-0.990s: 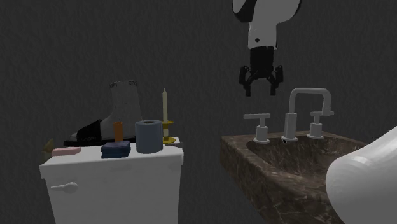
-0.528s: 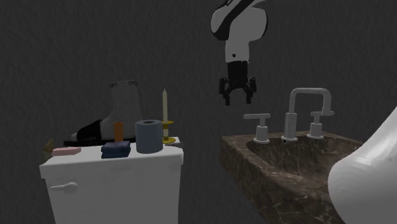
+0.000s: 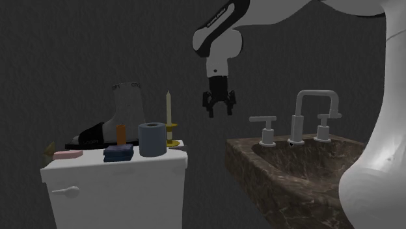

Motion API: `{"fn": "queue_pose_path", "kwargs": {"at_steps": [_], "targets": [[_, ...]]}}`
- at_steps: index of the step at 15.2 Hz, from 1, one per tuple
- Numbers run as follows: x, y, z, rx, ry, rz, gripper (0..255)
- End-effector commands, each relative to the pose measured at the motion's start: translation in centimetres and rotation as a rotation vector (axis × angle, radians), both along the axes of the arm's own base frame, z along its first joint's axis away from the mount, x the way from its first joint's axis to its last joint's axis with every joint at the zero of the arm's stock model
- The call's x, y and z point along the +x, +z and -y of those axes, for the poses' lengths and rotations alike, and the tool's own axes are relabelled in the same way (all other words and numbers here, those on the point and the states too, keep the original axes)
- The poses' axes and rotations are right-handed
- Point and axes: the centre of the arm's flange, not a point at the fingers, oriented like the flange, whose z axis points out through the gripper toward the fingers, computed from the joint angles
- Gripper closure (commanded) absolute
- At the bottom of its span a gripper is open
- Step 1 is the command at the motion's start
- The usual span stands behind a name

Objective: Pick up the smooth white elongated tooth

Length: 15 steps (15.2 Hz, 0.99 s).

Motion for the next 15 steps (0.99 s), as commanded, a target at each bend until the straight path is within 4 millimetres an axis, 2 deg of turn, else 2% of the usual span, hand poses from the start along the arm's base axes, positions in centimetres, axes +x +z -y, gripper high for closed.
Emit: {"fn": "queue_pose_path", "kwargs": {"at_steps": [1,8,15], "targets": [[1.0,-1.5,-2.3,-0.004,0.052,-0.016,0],[3.5,-6.2,-10.7,-0.019,0.232,-0.072,0],[4.3,-10.9,-19.0,-0.033,0.406,-0.127,0]]}}
